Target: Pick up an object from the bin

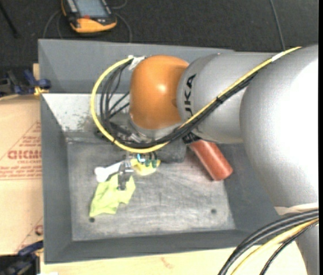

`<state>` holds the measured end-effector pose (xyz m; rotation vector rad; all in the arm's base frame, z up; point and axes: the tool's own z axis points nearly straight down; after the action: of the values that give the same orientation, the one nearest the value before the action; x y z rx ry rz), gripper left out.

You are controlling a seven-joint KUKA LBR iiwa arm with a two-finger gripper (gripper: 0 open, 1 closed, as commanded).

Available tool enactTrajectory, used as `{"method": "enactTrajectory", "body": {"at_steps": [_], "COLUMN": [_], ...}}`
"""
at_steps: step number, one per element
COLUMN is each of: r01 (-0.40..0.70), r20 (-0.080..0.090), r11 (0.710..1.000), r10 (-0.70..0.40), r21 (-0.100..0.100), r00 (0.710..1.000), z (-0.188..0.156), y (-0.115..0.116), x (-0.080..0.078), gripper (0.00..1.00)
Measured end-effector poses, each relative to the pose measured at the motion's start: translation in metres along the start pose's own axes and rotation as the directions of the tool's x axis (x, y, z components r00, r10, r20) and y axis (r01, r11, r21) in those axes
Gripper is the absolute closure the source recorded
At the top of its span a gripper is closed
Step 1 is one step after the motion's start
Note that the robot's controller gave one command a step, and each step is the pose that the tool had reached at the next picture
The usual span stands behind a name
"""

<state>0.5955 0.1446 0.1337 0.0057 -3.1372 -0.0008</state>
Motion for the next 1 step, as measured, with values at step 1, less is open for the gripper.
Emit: {"method": "enactTrajectory", "body": {"at_steps": [1], "r01": [-0.003], "r20": [0.008], "r11": [1.0], "r10": [0.003], "r21": [-0.001], "r00": [1.0], "z": [-0.0048], "y": [-0.0005], "x": [-0.0021], "gripper": [0.0]}}
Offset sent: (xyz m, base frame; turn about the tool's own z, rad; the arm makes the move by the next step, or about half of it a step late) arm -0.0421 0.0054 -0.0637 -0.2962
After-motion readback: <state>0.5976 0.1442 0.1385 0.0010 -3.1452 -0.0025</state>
